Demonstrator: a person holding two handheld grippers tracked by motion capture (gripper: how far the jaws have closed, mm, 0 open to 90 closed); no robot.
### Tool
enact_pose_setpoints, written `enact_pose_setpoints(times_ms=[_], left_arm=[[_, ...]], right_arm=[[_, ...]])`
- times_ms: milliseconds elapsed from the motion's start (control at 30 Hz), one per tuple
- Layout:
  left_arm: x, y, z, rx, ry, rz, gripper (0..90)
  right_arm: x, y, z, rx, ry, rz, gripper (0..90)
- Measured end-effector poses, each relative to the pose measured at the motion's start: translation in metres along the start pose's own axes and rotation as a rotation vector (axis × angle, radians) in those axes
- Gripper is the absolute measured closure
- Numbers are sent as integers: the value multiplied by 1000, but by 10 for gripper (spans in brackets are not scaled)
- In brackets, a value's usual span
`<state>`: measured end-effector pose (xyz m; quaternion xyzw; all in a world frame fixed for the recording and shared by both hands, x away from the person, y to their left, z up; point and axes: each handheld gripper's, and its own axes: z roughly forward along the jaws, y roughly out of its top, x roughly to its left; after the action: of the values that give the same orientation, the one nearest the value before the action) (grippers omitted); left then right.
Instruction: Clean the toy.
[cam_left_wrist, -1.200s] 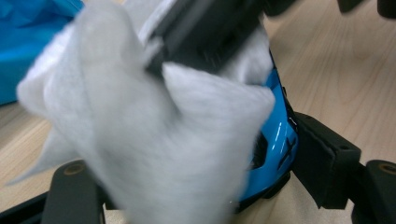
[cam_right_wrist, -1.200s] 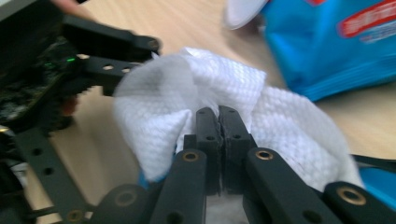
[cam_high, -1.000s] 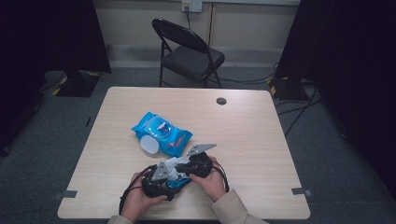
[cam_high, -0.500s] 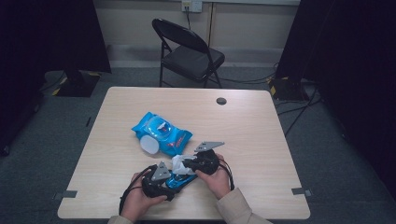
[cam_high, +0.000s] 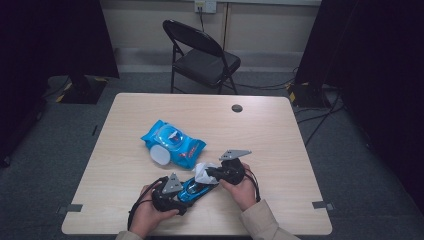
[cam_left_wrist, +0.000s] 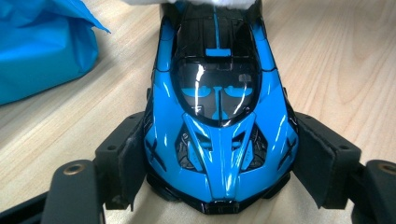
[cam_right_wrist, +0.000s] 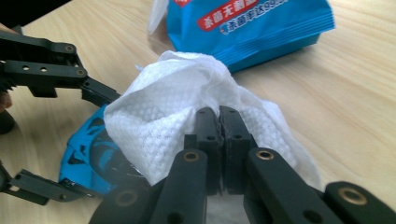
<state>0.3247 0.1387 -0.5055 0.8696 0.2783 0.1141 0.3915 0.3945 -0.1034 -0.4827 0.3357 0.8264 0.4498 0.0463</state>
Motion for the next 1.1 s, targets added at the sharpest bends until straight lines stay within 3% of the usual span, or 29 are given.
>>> enact_pose_setpoints(times_ms=[300,433,633,767,833,1100], left_arm=[[0,0,0,0,0,1,255],[0,0,0,-1,0,0,255],[0,0,0,0,0,0,255],[0,0,0,0,-1,0,255],[0,0,0,1,0,0,256],[0,0,0,0,0,1,255]], right_arm=[[-13,-3,-11,-3,-49,11,884],[-16,-5,-16,-5,-47,19,884],[-24,-7,-25,11,-96,9,885],[-34,-13,-36,10,-115,42,885],[-37,-15,-43,-11,-111,63,885],[-28,-7,-57,-60,-74,50,885]])
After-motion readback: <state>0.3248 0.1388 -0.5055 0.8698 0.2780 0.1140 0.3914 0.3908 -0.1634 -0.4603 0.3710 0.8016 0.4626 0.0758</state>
